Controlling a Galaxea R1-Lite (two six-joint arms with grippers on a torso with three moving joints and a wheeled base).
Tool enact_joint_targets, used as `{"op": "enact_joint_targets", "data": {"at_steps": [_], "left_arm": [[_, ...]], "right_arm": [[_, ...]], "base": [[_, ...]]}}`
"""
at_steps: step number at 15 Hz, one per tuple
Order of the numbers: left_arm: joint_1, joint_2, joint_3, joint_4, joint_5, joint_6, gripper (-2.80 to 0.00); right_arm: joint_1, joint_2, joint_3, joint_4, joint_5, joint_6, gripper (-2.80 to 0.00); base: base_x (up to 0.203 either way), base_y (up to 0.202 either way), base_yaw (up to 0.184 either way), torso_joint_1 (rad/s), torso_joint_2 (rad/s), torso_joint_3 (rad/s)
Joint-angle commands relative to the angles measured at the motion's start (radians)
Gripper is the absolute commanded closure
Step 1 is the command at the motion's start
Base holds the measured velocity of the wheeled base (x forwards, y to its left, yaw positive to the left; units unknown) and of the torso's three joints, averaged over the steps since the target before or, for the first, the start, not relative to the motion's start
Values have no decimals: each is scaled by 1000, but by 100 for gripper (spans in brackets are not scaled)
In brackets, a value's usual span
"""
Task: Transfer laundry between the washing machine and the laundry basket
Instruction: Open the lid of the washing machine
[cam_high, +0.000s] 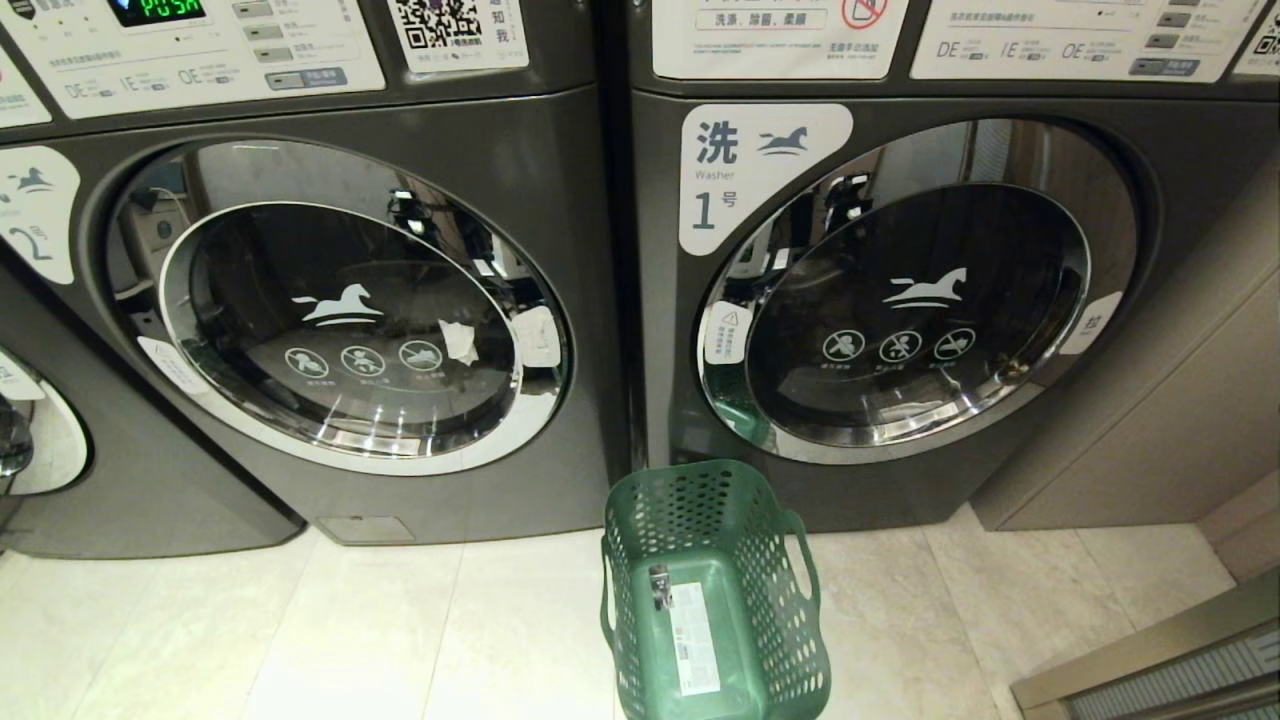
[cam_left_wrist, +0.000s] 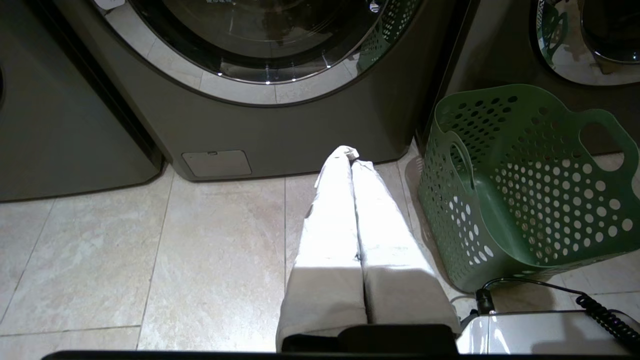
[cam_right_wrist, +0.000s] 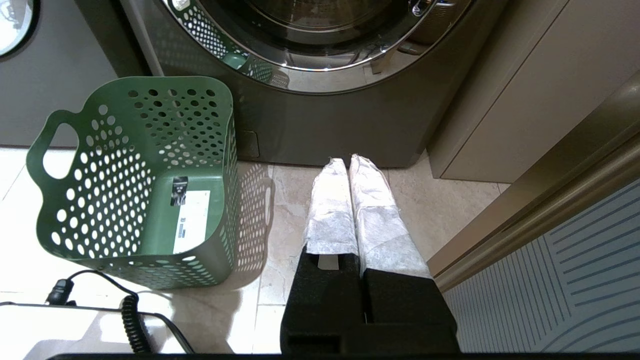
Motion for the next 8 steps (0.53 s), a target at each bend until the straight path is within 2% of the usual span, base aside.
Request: {"op": "enact_joint_targets", "data": {"at_steps": [1,2,5,8], "left_arm": [[0,2,-72,-2,-10,3,0],[0,3,-98,2,-17,4,0],[0,105,-428,96,-96,8,0],[-1,459,-675,160,-132,-17,0]], "right_arm": [[0,2,0,0,1,-1,0],[0,2,0,-1,1,-1,0],[0,2,0,0,1,-1,0],[0,2,0,0,1,-1,0]], "base": [[0,0,0,0,0,0],[0,0,0,0,0,0],[0,0,0,0,0,0],[0,0,0,0,0,0]]}}
